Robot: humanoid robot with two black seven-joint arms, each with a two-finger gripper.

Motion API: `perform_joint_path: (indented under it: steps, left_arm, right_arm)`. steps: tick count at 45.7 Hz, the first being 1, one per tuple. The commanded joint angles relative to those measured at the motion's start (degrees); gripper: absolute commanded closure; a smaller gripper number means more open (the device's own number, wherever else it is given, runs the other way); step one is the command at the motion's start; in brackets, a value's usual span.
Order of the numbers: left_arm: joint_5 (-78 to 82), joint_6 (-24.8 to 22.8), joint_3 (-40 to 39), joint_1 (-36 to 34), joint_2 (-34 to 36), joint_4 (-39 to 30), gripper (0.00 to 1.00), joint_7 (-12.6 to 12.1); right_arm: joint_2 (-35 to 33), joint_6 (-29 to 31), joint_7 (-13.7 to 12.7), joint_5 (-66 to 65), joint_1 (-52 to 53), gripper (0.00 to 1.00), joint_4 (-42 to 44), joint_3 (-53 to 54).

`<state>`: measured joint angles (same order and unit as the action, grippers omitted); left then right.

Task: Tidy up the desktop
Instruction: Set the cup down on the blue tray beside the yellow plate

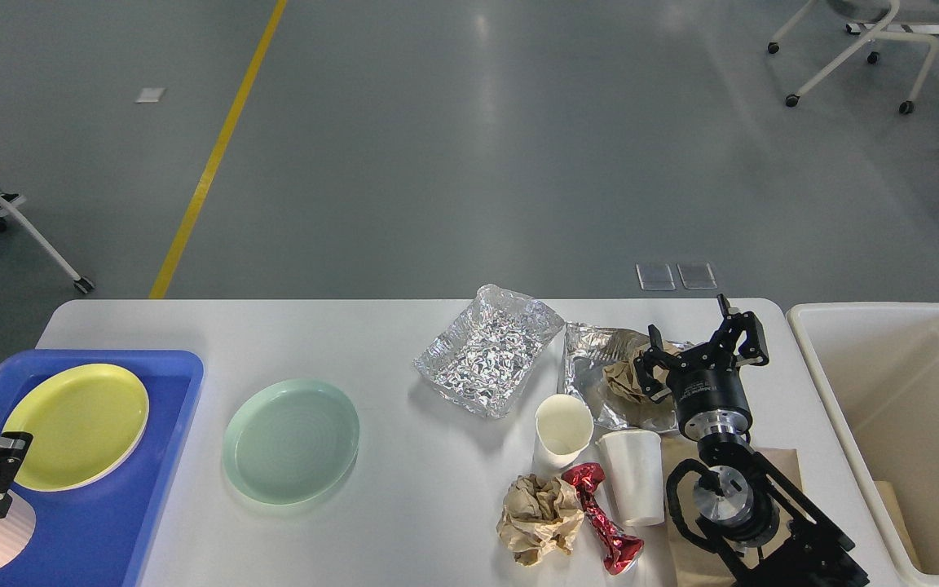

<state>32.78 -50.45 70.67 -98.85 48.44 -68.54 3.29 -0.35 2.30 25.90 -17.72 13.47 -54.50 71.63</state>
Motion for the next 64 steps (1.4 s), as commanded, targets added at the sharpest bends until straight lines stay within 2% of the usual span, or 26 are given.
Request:
perform_joint_path:
  steps: [1,16,38,40,45,50,56,64]
  left_arm:
    - [0.4,1.0,-6.2,8.2,-0.1,5.3,0.98,0.0]
    - [2.0,4.5,-15.2,19.4,-0.9,9.7,0.97,-0.6]
    - [1.9,5.5,-15.1,19.7,-1.4,9.7,0.94,-0.8]
    - [1.5,6.8,-15.1,19.7,-1.5,9.7,0.89,-0.8]
    - [0.8,9.9,-15.0,20.3,-2.1,9.1,0.60,-0.7]
    - [0.6,11.4,-15.1,20.6,-2.2,9.1,0.40,-0.6]
    - [0.5,12.0,-15.1,20.5,-2.3,9.0,0.22,0.0]
    - [-1.5,11.6,-15.1,20.5,-2.2,9.0,0.10,0.0]
  right_arm:
    - [0.0,0.0,-0.1,0.0,0.0,0.00,0.0,0.0]
    - [0.0,0.0,-0.1,0.0,0.1,0.00,0.0,0.0]
    - [0.0,0.0,-0.1,0.0,0.1,0.00,0.0,0.0]
    - [0.0,0.0,0.0,0.0,0.0,0.00,0.0,0.0]
    - [0.0,0.0,-0.1,0.1,0.1,0.00,0.0,0.0]
    - [0.0,0.0,-0.1,0.1,0.1,0.00,0.0,0.0]
    - [0.0,0.0,-0.1,0.1,0.1,0.00,0.0,0.0]
    - [0.0,0.0,0.0,0.1,0.0,0.00,0.0,0.0]
